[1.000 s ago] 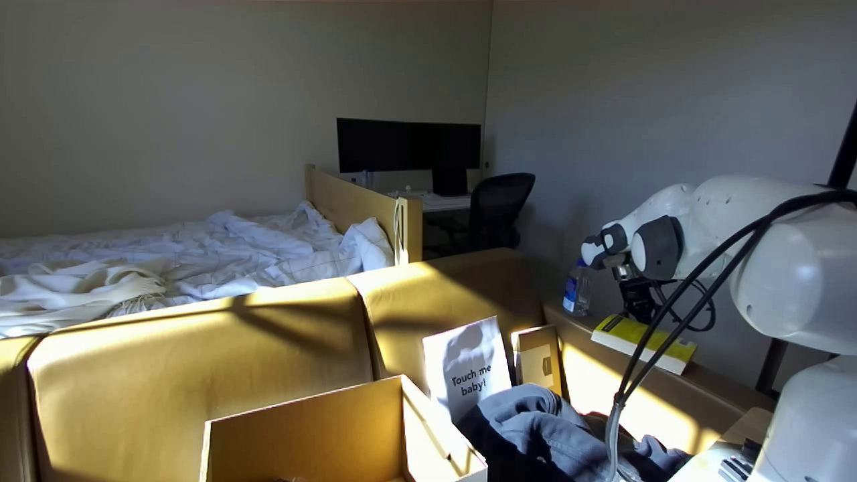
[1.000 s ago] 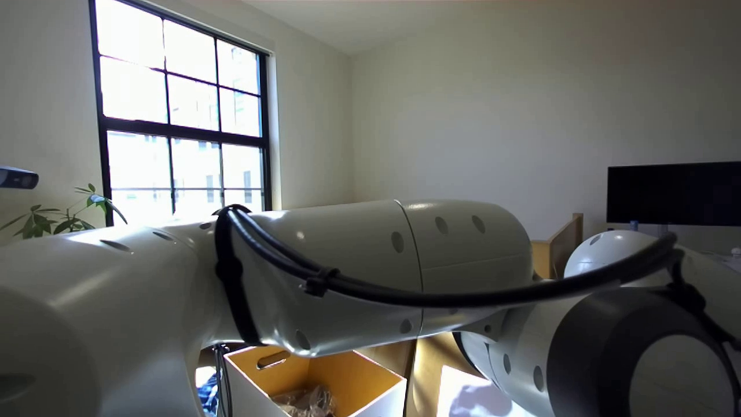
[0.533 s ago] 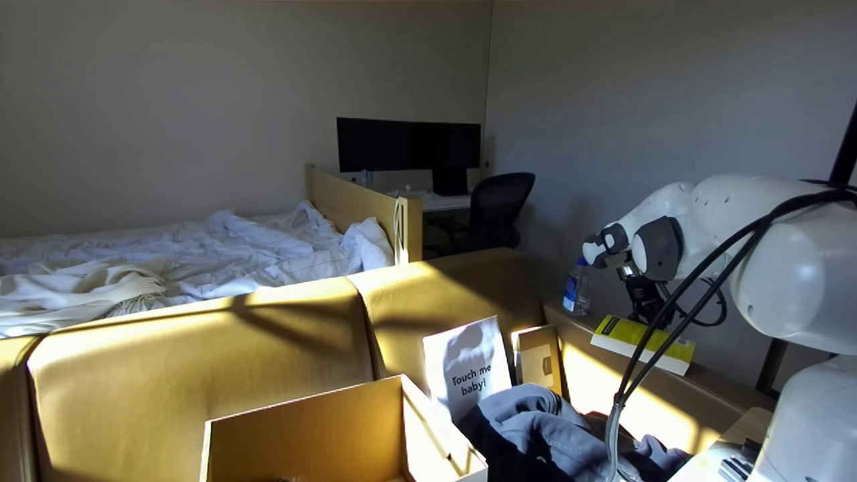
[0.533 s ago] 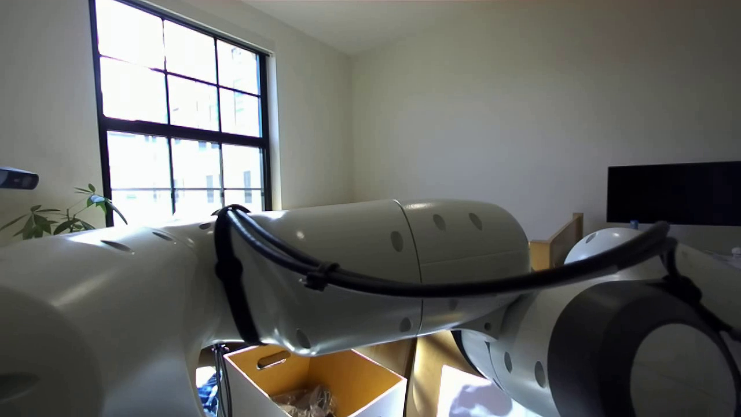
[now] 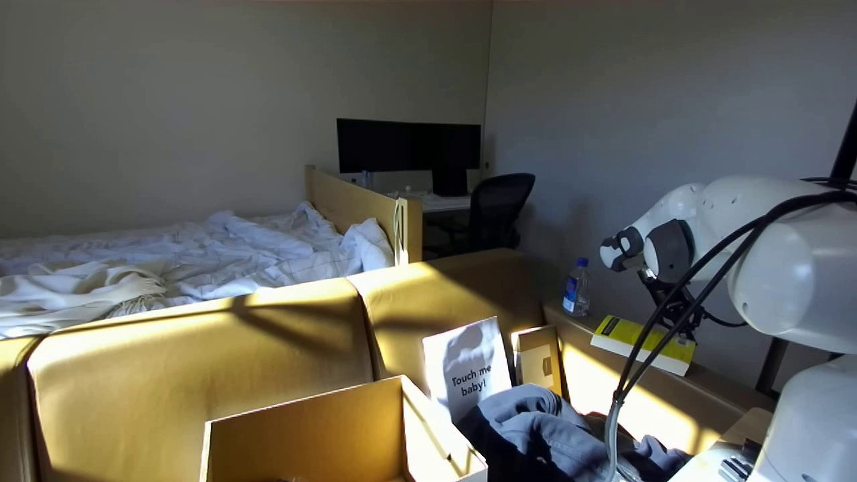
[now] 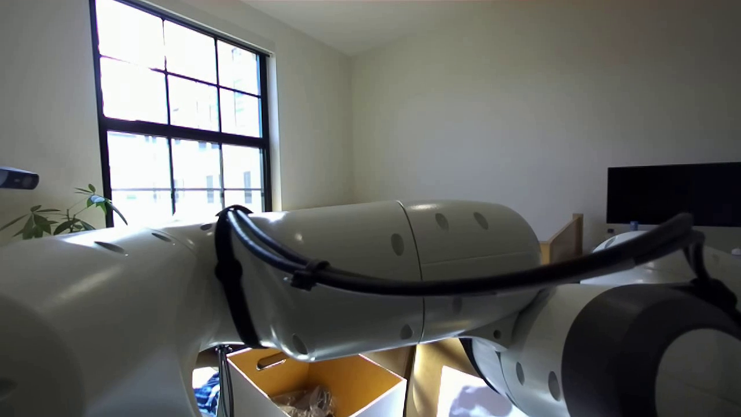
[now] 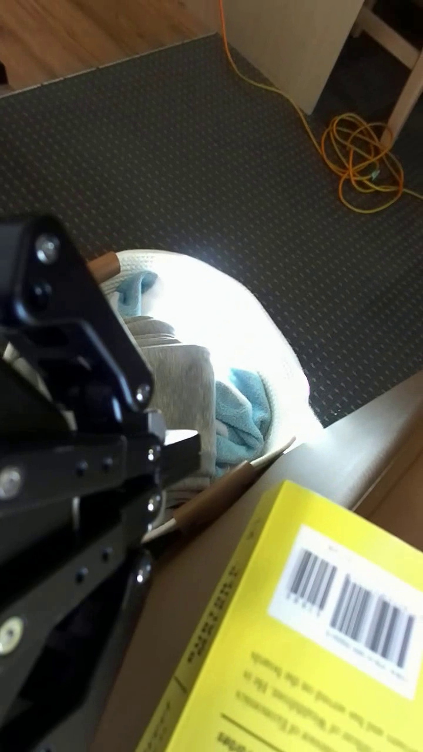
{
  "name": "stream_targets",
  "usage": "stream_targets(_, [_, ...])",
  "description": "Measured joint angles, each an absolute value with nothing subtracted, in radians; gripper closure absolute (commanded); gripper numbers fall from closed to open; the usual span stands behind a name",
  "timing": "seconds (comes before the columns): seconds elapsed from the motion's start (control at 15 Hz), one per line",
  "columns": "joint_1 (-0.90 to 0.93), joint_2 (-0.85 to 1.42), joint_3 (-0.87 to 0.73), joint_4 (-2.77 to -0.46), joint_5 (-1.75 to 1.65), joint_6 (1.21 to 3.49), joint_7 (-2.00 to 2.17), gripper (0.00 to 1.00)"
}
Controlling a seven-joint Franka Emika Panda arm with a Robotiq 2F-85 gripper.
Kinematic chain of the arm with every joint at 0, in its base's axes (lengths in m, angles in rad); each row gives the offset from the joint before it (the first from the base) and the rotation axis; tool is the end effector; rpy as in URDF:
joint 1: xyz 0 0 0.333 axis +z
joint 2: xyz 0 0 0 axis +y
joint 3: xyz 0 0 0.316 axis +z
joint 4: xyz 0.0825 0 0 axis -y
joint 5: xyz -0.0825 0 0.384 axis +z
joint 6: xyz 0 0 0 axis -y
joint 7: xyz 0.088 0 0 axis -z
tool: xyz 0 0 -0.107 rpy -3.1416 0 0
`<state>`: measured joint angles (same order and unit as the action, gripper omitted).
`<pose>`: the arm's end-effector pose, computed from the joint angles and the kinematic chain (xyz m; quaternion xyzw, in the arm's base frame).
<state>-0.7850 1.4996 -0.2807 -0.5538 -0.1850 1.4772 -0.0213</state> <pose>0.4224 -0.5882 0.0517 0.8540 -0.3767 -0.3472 0.0913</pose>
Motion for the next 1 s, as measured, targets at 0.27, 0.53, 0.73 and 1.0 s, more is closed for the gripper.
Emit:
stream_targets(0.27, [-0.793,1.489,-0.279,-0.442,-0.183,1.459,-0.011,1.00])
stream_targets(0.53, [-0.809,1.399,-0.259,-0.321,-0.172,1.459,-0.011,1.00])
stream_targets(0.73, [-0.798,1.283,-0.246,-0.326,-0.172,1.316,-0.116,1.00])
stream_targets(1.0, [-0.746,1.209,-0.245,-0.326,-0.174,1.116,-0.284,1.00])
